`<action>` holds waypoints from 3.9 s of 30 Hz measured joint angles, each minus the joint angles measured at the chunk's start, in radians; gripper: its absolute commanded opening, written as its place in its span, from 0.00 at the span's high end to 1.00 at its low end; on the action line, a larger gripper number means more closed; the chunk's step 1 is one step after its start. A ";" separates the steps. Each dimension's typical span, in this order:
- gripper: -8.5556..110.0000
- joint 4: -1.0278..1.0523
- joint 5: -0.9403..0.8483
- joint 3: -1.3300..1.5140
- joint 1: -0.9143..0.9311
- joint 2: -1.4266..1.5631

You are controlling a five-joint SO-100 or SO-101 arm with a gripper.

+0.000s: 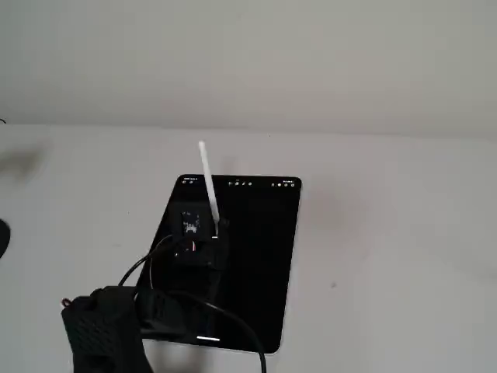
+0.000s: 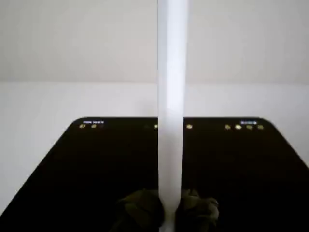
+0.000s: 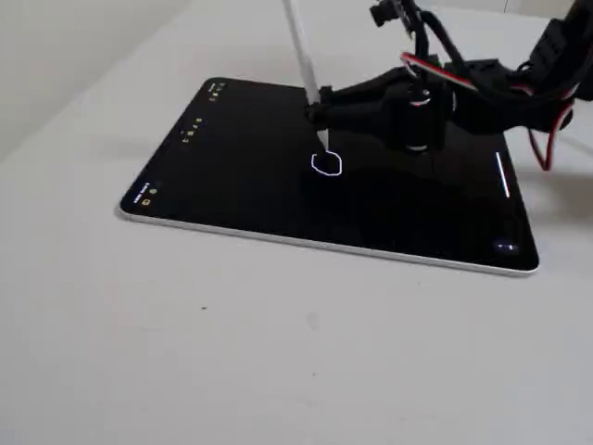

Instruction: Draw a circular shape on the ipad using the apple pencil

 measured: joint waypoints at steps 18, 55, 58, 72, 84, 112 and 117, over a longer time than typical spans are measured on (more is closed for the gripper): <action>0.93 0.014 0.000 -0.048 -0.034 -0.015; 0.93 0.014 0.021 -0.074 -0.071 -0.034; 0.93 0.014 0.021 -0.074 -0.071 -0.035; 0.93 0.031 0.091 -0.074 -0.067 -0.014; 0.93 0.430 0.572 -0.071 0.005 0.318; 0.93 1.776 1.416 -0.232 0.018 1.150; 0.93 1.936 1.442 -0.201 0.015 1.350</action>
